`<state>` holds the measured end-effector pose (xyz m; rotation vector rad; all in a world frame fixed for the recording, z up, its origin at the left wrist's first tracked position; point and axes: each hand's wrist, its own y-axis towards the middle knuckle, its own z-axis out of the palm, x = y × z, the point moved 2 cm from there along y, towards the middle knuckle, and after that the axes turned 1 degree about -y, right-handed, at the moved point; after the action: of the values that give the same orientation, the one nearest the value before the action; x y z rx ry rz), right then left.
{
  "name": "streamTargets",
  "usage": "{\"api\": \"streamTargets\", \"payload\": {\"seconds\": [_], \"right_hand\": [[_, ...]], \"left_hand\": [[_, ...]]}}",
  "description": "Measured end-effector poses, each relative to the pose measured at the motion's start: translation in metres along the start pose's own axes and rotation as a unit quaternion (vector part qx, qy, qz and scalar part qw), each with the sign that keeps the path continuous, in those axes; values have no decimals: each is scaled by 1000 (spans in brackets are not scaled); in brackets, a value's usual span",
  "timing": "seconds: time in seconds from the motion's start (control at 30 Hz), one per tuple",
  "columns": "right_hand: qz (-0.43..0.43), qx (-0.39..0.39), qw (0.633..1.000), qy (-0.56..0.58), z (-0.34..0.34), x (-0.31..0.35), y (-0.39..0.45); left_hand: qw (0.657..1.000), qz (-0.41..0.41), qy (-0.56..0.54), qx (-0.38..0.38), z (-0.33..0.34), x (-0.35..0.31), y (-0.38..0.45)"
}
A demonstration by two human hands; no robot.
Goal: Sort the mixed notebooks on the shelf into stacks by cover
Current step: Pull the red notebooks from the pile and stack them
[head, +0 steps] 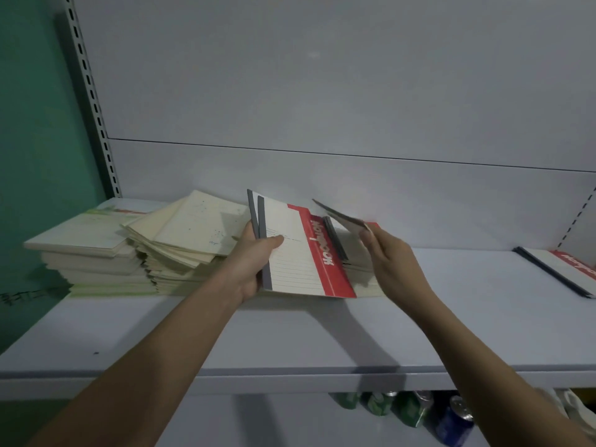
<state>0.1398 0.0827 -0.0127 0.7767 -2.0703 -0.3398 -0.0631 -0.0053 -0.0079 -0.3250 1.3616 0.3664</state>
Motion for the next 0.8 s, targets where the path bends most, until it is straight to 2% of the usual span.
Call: {"api": "streamTargets", "payload": {"seconds": [0.1, 0.2, 0.27, 0.37, 0.4, 0.47, 0.53, 0.6, 0.67, 0.7, 0.8], "right_hand": [[-65, 37, 997, -15, 14, 37, -27], [-157, 89, 979, -92, 30, 57, -56], [-178, 131, 968, -121, 37, 59, -72], [-119, 188, 973, -65, 28, 54, -85], [-107, 159, 980, -51, 21, 52, -85], [-75, 39, 995, -60, 5, 43, -83], [26, -38, 998, -33, -11, 29, -82], [167, -11, 981, 101, -26, 12, -85], [252, 36, 939, 233, -41, -6, -94], [265, 49, 926, 264, -49, -15, -99], [262, 39, 920, 287, -79, -45, -114]], "left_hand": [[1000, 0, -28, -9, 9, 4, -4], [997, -29, -73, 8, 14, 12, -10], [997, -29, -66, 18, 12, 21, -13], [999, -23, -46, 3, 10, 33, -24], [999, -26, -47, 5, 11, 35, -28], [998, -43, -45, 16, 18, 35, -36], [998, -41, -30, 34, 31, 33, -43], [998, -28, -27, 48, 49, 30, -52], [998, -23, -25, 52, 73, 31, -62], [998, -24, -22, 51, 85, 34, -66], [999, -29, -7, 23, 131, 51, -81]]}}
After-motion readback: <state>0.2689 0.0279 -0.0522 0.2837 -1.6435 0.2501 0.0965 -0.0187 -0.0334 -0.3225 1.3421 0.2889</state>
